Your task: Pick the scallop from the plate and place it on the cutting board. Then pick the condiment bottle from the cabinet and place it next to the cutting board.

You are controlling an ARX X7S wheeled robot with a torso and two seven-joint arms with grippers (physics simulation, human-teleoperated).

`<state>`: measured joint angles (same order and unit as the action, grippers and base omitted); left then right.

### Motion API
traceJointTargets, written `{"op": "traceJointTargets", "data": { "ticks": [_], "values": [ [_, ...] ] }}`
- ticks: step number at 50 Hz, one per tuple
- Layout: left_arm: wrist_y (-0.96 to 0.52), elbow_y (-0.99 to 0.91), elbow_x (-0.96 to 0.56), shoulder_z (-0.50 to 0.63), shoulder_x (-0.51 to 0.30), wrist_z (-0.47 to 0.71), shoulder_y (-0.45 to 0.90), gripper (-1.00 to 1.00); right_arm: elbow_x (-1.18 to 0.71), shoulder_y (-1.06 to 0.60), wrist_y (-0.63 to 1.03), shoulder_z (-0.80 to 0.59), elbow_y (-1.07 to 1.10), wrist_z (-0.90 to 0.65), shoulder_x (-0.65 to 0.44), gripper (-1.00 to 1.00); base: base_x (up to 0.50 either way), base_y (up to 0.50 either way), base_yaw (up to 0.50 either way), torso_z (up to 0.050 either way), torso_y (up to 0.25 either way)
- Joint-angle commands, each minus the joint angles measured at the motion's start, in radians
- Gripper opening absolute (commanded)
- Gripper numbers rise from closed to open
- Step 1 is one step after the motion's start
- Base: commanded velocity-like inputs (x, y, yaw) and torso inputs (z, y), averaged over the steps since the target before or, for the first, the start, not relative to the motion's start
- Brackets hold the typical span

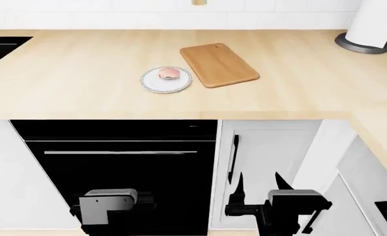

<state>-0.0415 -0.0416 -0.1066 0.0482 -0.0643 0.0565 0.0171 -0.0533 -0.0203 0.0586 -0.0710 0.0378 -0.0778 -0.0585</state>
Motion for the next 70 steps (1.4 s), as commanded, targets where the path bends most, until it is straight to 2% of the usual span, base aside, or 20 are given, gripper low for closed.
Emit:
{"op": "traceJointTargets", "data": {
  "ticks": [1,11,16,24,32,40,46,54,70],
  "values": [
    [-0.111,-0.119,-0.042,0.012,-0.047,0.008,0.037,1.00,-0.022,-0.041,0.125,-0.025,0.113,-0.014,-0.029,1.00,0.00,0.00,0.00,0.050,0.000],
    [-0.355,-0.303,-0.163,-0.033,-0.091,0.015,0.171,1.00,-0.061,-0.156,0.365,-0.050,0.285,0.027,-0.082,1.00,0.00,0.00,0.00,0.050,0.000],
    [-0.510,-0.380,-0.203,-0.040,-0.136,0.022,0.288,1.00,-0.096,-0.253,0.552,-0.044,0.395,0.042,-0.112,1.00,0.00,0.00,0.00,0.050,0.000],
    [-0.805,-0.457,-0.360,-0.093,-0.197,0.012,0.505,1.00,-0.213,-0.447,0.852,0.017,0.539,0.082,-0.142,1.00,0.00,0.00,0.00,0.050,0.000],
    [-1.049,-0.423,-0.478,-0.153,-0.255,0.012,0.710,1.00,-0.313,-0.676,1.183,0.116,0.592,0.077,-0.159,1.00,0.00,0.00,0.00,0.050,0.000],
    [-1.263,-0.351,-0.517,-0.142,-0.317,0.039,0.942,1.00,-0.380,-0.864,1.384,0.163,0.584,0.101,-0.175,1.00,0.00,0.00,0.00,0.019,0.000],
    [-1.333,-0.305,-0.529,-0.148,-0.321,0.055,1.023,1.00,-0.403,-0.944,1.445,0.170,0.551,0.115,-0.191,1.00,0.01,0.00,0.00,0.000,0.000],
    [-1.349,-0.298,-0.542,-0.155,-0.324,0.055,1.014,1.00,-0.408,-0.955,1.441,0.157,0.536,0.111,-0.204,1.00,0.30,0.02,0.00,0.000,0.000],
    [-1.385,-0.295,-0.569,-0.149,-0.343,0.051,1.017,1.00,-0.433,-0.939,1.447,0.147,0.543,0.111,-0.219,1.00,0.49,0.30,0.00,0.000,0.000]
  ]
}}
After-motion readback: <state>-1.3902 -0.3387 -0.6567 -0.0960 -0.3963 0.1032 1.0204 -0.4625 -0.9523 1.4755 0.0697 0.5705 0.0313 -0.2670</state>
